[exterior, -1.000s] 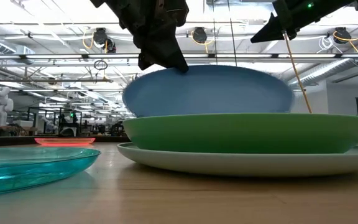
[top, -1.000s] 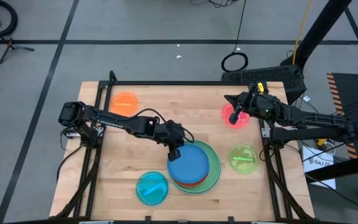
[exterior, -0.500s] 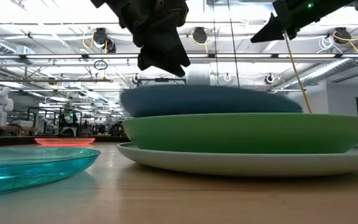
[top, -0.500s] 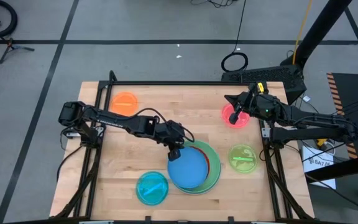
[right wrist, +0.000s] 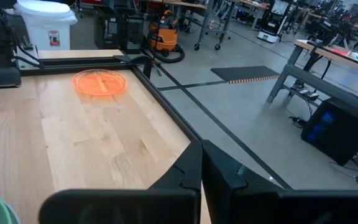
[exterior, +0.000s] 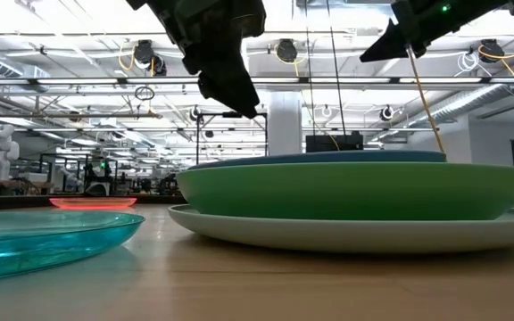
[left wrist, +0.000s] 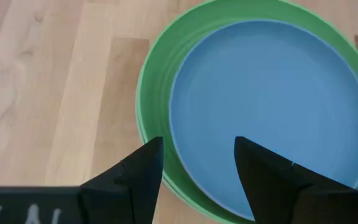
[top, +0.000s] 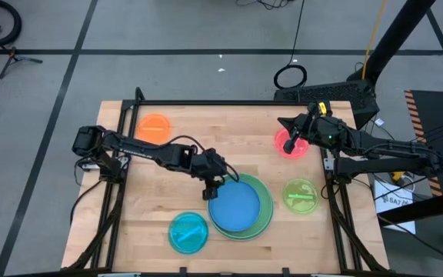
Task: Stack plastic plates
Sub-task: Stack the transparent pink plate on the blue plate
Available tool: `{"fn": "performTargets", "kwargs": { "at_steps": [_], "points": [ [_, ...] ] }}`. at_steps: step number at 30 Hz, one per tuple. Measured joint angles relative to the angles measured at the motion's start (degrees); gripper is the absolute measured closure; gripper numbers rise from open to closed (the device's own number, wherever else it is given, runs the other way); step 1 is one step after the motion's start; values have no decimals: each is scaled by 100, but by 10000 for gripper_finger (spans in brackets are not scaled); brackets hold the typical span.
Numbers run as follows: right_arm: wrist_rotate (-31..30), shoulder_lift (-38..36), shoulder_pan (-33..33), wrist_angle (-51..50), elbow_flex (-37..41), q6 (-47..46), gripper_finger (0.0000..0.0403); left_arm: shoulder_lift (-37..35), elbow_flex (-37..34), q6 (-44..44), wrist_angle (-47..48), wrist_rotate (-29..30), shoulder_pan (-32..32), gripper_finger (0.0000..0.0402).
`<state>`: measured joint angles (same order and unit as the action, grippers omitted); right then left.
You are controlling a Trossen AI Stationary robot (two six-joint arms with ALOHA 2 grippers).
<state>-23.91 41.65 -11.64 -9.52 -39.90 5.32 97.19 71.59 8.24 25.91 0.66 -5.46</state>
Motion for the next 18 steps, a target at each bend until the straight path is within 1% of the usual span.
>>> {"fn": "performTargets", "kwargs": {
  "at_steps": [7,9,11,14,15,18],
  "points": [
    [54,0,9,-58,0,-513,403,-59,0,-285,104,1178,-553,210],
    [344,0,9,-58,0,-708,403,-224,-35,-306,249,1496,-634,216],
    [775,0,9,-65,2,-885,403,-426,-170,-362,254,1724,-676,222],
    [1508,11,11,-105,2,-1144,403,-798,-633,-495,59,1774,-716,228],
    [1737,14,11,-123,2,-1240,403,-910,-813,-539,-108,1772,-719,230],
    [2110,65,31,-323,7,-1623,403,-1386,-1490,-670,-816,1779,-707,231]
  ]
}}
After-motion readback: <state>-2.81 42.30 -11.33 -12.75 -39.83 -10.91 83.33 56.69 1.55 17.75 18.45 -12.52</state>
